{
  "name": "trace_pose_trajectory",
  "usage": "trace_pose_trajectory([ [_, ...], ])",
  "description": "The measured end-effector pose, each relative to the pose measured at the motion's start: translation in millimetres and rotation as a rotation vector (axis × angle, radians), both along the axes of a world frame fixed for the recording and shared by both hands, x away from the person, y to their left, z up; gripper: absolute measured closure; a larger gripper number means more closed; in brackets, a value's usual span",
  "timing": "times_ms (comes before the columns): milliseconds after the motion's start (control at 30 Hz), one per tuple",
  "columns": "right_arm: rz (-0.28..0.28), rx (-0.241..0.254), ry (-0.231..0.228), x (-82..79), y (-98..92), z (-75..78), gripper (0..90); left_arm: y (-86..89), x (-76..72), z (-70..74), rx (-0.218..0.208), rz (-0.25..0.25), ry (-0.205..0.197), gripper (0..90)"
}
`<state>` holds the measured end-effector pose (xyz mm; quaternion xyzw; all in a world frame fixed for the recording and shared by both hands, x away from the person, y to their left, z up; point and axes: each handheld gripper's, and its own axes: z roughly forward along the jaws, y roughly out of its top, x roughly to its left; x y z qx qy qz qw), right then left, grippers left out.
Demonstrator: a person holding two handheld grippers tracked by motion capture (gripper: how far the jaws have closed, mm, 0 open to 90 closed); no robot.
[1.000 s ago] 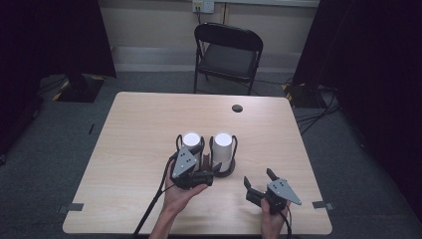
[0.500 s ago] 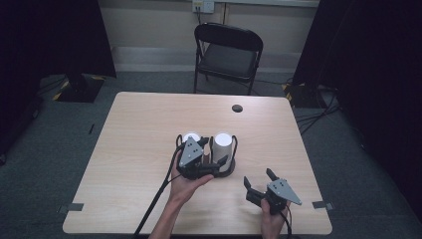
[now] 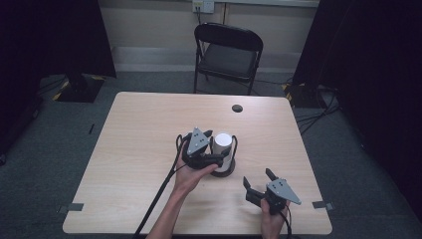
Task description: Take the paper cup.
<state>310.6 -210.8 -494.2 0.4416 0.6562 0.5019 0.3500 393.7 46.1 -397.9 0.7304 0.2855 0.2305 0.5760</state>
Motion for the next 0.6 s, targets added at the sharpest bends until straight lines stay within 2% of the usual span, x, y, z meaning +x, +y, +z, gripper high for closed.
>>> trace_pose_trajectory([
  [100,0.002,0.0,0.002,0.2,-0.1,0.0,13.1,-2.9,6.1,0.4,0.027,0.0,-0.006,18.3],
  [400,0.007,0.001,-0.003,0.0,-0.1,-0.1,13.1,-7.5,15.7,-3.2,0.02,-0.012,0.017,20.5],
  [500,0.011,0.001,-0.001,0.1,-0.3,-0.1,13.2,-11.8,15.7,-2.0,0.05,-0.024,0.002,25.5],
  [600,0.013,-0.001,0.003,0.1,-0.2,0.1,13.3,-14.0,16.3,-1.4,0.038,-0.02,0.003,25.6],
])
